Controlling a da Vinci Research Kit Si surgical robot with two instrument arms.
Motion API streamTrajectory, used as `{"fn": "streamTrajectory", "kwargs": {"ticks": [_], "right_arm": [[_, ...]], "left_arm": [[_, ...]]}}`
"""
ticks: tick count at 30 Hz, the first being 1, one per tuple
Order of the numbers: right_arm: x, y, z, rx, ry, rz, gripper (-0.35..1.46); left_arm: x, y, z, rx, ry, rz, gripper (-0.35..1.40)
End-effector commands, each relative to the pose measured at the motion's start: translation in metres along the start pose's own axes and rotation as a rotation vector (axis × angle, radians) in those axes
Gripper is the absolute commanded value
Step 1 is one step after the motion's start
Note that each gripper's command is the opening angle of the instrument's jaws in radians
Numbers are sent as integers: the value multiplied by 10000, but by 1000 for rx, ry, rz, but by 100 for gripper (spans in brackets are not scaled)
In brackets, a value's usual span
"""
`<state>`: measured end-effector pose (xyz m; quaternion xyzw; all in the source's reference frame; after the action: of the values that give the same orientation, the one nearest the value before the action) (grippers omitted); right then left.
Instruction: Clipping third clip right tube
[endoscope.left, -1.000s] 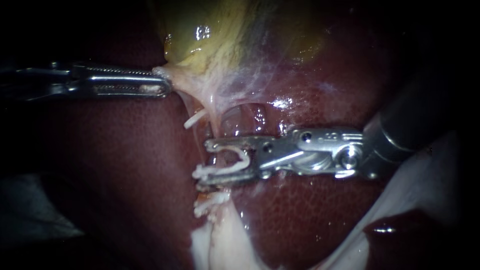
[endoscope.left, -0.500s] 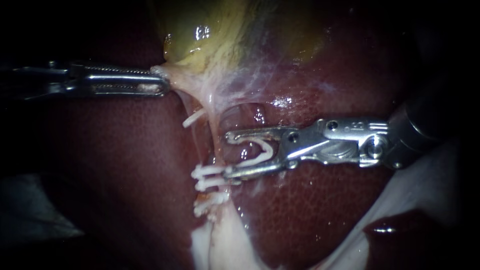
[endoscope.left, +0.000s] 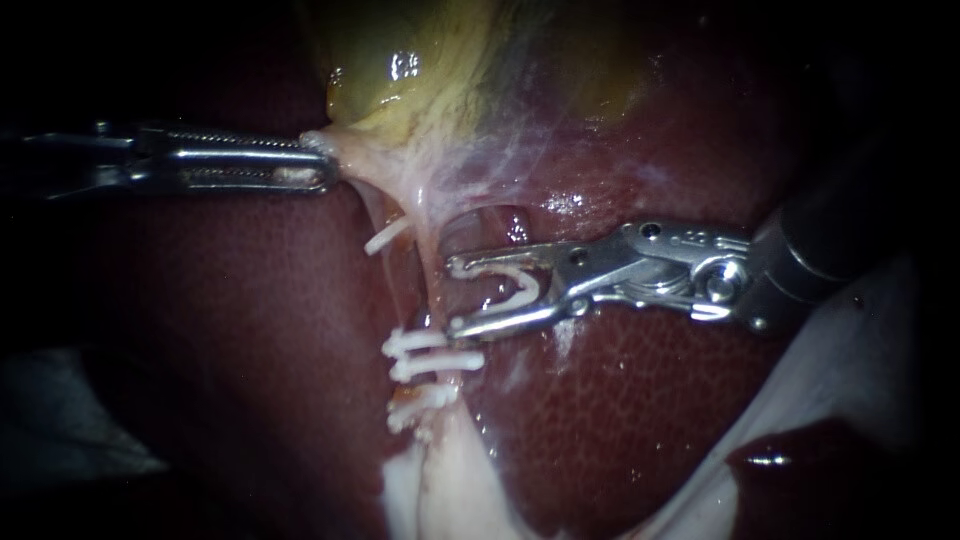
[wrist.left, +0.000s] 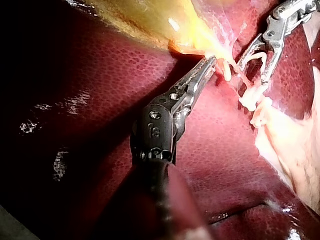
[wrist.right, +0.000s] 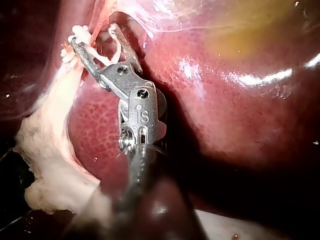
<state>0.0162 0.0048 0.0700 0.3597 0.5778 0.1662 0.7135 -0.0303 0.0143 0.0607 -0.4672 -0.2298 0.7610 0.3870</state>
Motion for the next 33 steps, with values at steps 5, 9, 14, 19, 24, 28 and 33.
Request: {"fn": "streamTrajectory", "kwargs": {"ticks": [5, 9, 14, 19, 24, 28, 33], "right_arm": [[5, 1, 12, 20, 27, 14, 48], [10, 1, 20, 33, 61, 34, 48], [17, 3, 37, 39, 101, 62, 48], [24, 3, 50, 44, 122, 85, 48], [33, -4, 51, 51, 135, 88, 48], [48, -14, 47, 59, 151, 100, 48], [60, -22, 43, 64, 154, 118, 45]], "left_arm": [[0, 0, 0, 1, 0, 0, -35], [0, 0, 1, 1, 0, 0, -35], [0, 0, 1, 1, 0, 0, -35], [0, 0, 1, 1, 0, 0, -35], [0, 0, 1, 1, 0, 0, -35], [0, -1, 1, 1, 0, 0, -35], [0, -1, 1, 1, 0, 0, -35]]}}
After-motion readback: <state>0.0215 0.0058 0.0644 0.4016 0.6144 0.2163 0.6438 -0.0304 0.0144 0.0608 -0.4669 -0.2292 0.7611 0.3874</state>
